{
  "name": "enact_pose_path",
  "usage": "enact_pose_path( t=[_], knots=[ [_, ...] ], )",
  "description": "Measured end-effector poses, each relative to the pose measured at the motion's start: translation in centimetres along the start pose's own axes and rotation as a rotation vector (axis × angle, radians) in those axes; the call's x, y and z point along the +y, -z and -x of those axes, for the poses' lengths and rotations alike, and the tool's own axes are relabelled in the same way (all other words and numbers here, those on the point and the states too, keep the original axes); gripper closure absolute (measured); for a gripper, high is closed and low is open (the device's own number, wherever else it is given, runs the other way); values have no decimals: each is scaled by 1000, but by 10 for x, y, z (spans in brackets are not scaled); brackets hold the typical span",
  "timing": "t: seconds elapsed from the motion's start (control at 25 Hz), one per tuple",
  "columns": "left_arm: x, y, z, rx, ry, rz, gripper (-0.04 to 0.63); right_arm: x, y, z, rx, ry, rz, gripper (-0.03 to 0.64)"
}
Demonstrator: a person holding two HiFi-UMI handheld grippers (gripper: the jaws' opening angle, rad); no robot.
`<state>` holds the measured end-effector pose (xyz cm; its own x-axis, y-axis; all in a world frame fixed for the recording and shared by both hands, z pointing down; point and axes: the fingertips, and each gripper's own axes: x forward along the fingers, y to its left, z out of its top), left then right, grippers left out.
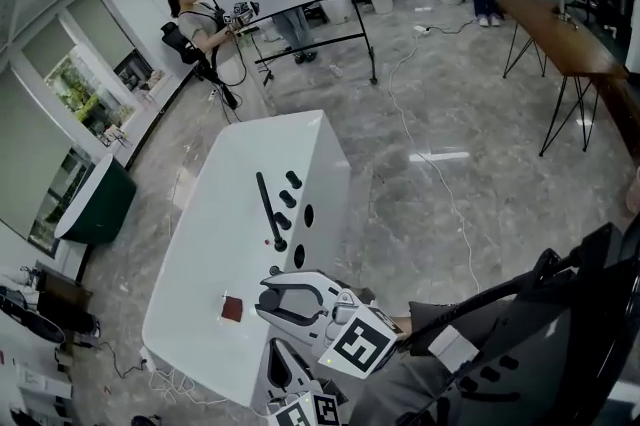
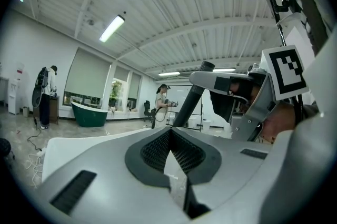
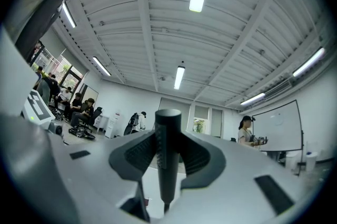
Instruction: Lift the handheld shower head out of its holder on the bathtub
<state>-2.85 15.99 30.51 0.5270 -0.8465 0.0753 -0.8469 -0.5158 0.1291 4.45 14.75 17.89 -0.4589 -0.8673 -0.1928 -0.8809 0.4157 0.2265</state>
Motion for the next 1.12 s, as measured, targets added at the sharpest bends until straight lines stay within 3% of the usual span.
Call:
enact_pose_path(
  t=[0.16, 0.24, 0.36, 0.52, 1.12],
  knots=[
    [-95, -13, -1, -21, -5, -52, 592, -46, -3, 77, -23, -17, 75, 476],
    [-119, -17, -11, -29, -26, -59, 592, -71, -6, 93, -28, -28, 81, 476],
    [-70, -28, -10, -37, -50, -57, 592, -51, -1, 57, -8, 13, -54, 476],
    [-8, -35, -5, -40, -77, -52, 592, -18, 1, 9, 2, 2, -41, 476],
    [12, -33, -22, -50, -121, -45, 592, -21, 19, -14, -4, -46, -18, 476]
  ],
)
